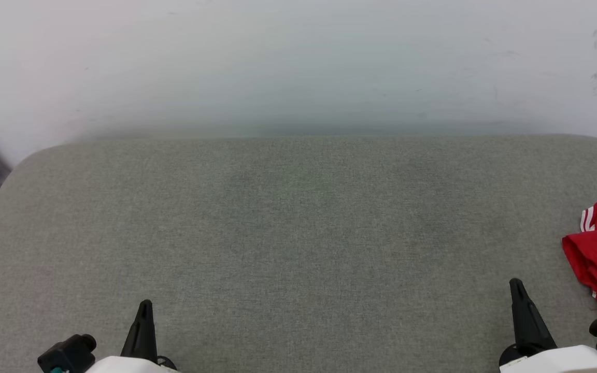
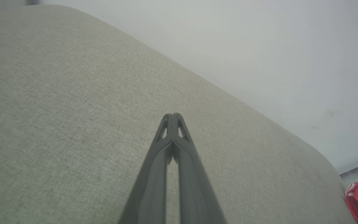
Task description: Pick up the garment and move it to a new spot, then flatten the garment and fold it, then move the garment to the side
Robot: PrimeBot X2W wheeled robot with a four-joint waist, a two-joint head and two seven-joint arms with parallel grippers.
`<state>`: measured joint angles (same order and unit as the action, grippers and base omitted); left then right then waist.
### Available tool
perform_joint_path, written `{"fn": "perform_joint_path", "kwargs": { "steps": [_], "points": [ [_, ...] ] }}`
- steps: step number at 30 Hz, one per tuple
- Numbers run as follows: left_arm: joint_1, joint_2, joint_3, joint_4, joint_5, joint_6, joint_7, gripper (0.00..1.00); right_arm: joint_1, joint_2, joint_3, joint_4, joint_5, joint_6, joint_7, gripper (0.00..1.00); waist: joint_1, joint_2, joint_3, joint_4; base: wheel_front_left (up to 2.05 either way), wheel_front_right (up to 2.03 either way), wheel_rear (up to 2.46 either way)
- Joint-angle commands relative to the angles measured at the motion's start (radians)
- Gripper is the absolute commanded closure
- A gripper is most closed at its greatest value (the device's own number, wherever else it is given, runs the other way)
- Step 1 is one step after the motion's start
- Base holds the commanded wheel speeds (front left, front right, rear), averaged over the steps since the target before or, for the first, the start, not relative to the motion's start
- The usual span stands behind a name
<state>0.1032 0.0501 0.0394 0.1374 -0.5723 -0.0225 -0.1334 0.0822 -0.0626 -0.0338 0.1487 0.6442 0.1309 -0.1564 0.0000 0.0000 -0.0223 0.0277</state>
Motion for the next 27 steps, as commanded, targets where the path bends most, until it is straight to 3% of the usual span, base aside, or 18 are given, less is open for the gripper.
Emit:
{"fn": "perform_joint_path", "kwargs": {
  "steps": [1,27],
  "points": [
    [-0.03,0.001,0.006,-0.007,-0.04,-0.007,0.008,1.0,-0.029,-0.01,-0.003,-0.008,0.04,0.0,0.007,1.0,0.0,0.0,0.0,0.0,0.0,0.0,0.0],
    [-0.101,0.001,0.032,0.034,-0.403,-0.045,0.095,1.0,-0.091,-0.015,-0.015,0.028,0.391,0.0,0.09,1.0,0.0,0.0,0.007,-0.008,0.0,0.0,0.0]
  ]
}}
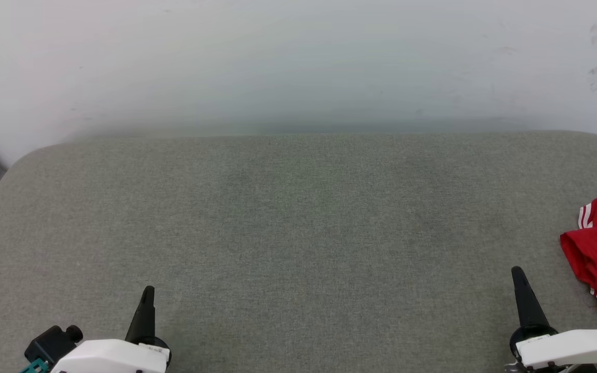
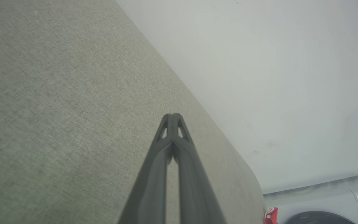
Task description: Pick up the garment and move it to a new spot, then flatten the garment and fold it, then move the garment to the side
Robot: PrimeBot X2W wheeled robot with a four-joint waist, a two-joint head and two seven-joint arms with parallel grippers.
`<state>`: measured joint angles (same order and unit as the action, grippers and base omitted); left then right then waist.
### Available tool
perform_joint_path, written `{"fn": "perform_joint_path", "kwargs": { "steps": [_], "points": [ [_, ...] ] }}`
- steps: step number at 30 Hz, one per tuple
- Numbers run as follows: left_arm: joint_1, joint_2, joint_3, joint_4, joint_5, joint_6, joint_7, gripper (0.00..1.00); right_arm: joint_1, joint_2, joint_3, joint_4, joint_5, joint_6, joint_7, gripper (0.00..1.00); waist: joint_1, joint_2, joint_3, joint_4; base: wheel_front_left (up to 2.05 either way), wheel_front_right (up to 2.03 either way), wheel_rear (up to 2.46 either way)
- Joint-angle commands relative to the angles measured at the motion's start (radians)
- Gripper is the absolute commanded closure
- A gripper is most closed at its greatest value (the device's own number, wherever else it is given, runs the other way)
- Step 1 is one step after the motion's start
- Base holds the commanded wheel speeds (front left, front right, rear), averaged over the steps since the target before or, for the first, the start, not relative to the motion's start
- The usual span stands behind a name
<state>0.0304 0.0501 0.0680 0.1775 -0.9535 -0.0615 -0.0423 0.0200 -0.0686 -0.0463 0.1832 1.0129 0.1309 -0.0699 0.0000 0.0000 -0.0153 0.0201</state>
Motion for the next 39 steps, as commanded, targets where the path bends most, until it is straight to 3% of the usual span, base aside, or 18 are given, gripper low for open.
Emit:
{"fn": "perform_joint_path", "kwargs": {
  "steps": [1,39],
  "points": [
    [-0.031,0.001,0.004,-0.005,-0.035,-0.008,0.007,1.0,-0.032,-0.009,-0.003,-0.006,0.034,0.0,0.007,1.0,0.0,0.0,0.0,0.0,0.0,0.0,0.0],
    [-0.103,0.0,0.031,0.04,-0.417,-0.047,0.1,1.0,-0.093,-0.006,-0.026,0.035,0.395,0.0,0.103,1.0,0.0,0.0,0.01,-0.011,0.0,0.0,0.0]
  ]
}}
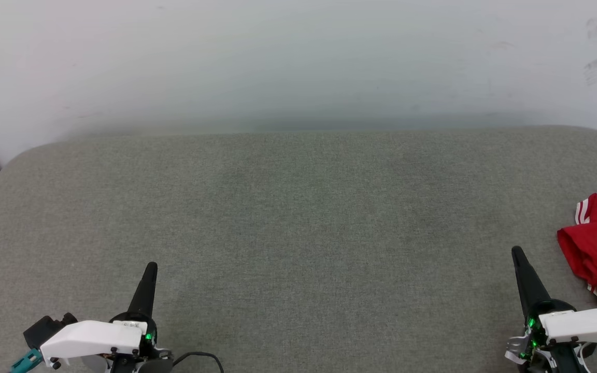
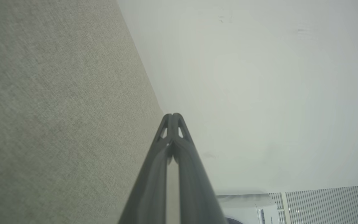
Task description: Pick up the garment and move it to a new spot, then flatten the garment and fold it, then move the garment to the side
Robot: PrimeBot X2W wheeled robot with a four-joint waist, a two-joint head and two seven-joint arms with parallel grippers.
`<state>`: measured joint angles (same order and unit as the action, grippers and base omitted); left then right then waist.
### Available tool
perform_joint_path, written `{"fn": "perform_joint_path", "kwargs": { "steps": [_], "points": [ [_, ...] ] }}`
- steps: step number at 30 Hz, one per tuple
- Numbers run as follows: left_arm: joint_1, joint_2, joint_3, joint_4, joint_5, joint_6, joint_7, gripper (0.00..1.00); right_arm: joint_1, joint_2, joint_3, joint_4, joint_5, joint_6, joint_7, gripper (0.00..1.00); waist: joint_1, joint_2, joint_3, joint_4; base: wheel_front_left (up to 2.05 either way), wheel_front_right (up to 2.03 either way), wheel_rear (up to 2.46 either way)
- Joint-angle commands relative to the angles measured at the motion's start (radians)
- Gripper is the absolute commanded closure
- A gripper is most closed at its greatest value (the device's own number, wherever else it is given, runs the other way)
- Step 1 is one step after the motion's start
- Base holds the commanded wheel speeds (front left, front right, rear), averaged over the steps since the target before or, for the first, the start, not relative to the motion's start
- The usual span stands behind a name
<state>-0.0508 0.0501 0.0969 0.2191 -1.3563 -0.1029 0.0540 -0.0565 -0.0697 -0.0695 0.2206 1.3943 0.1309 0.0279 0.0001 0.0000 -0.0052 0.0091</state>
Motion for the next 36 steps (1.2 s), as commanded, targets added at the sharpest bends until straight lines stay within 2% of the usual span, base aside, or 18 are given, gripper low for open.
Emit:
{"fn": "perform_joint_path", "kwargs": {
  "steps": [1,29,36],
  "points": [
    [-0.023,0.0,0.002,0.0,-0.023,-0.007,0.006,1.0,-0.017,-0.005,-0.003,-0.002,0.022,0.0,0.008,1.0,-0.0001,0.0,0.0,0.0,0.0,0.0,0.0],
    [-0.063,0.0,0.02,0.028,-0.256,-0.03,0.063,1.0,-0.056,0.001,-0.021,0.025,0.239,0.0,0.07,1.0,-0.0001,0.0,0.008,-0.009,0.0,0.0,0.0],
    [-0.063,0.0,0.02,0.028,-0.257,-0.031,0.064,1.0,-0.057,0.003,-0.023,0.024,0.238,0.0,0.07,1.0,-0.0001,0.0,0.008,-0.009,0.0,0.0,0.0]
  ]
}}
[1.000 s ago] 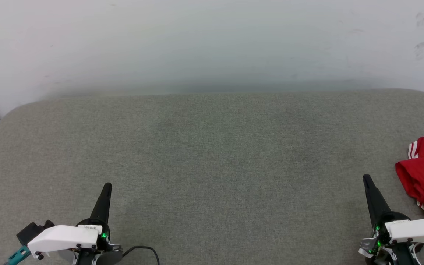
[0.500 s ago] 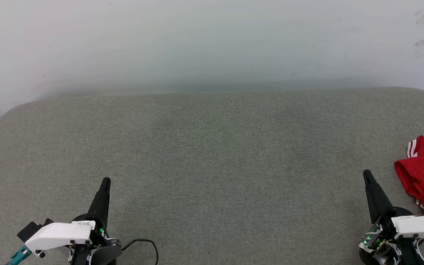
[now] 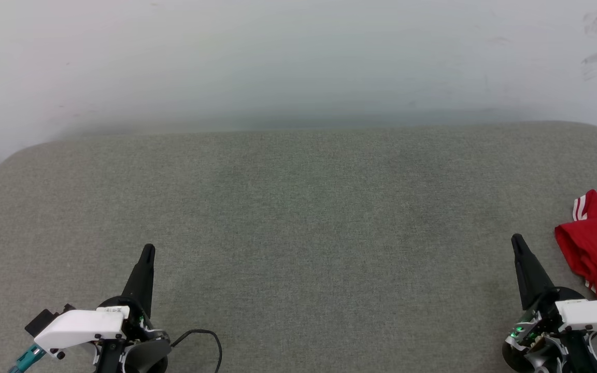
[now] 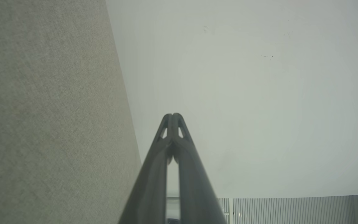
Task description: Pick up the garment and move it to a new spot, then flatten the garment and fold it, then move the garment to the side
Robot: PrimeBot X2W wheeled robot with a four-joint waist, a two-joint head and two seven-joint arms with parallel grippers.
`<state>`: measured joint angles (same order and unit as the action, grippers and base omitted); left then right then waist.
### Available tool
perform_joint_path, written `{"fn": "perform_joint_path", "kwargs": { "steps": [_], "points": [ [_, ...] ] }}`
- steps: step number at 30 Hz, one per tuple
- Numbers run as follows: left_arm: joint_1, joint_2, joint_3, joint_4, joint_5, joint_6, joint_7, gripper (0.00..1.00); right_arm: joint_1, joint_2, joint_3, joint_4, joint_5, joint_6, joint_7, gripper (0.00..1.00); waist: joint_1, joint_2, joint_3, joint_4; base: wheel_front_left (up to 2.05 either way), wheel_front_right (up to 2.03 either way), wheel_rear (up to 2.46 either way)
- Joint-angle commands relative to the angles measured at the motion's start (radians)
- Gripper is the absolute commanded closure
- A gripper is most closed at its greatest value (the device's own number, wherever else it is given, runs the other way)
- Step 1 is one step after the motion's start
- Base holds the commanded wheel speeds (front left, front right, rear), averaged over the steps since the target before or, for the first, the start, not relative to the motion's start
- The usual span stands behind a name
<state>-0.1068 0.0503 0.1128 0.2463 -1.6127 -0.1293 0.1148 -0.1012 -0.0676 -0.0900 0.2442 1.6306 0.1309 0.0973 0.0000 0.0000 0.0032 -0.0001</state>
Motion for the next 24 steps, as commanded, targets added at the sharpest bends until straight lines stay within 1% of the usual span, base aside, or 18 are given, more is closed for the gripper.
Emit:
{"fn": "perform_joint_path", "kwargs": {
  "steps": [1,24],
  "points": [
    [-0.007,0.0,0.004,0.001,0.0,-0.005,0.003,1.0,-0.012,0.002,-0.003,0.001,0.001,0.0,0.001,1.0,0.0,0.0,0.0,0.0,0.0,0.0,0.0],
    [-0.007,0.0,0.004,0.001,0.0,-0.004,0.003,1.0,-0.012,0.007,-0.009,0.001,-0.006,0.0,0.006,1.0,0.0,0.0,0.0,0.0,0.0,0.0,0.0]
  ]
}}
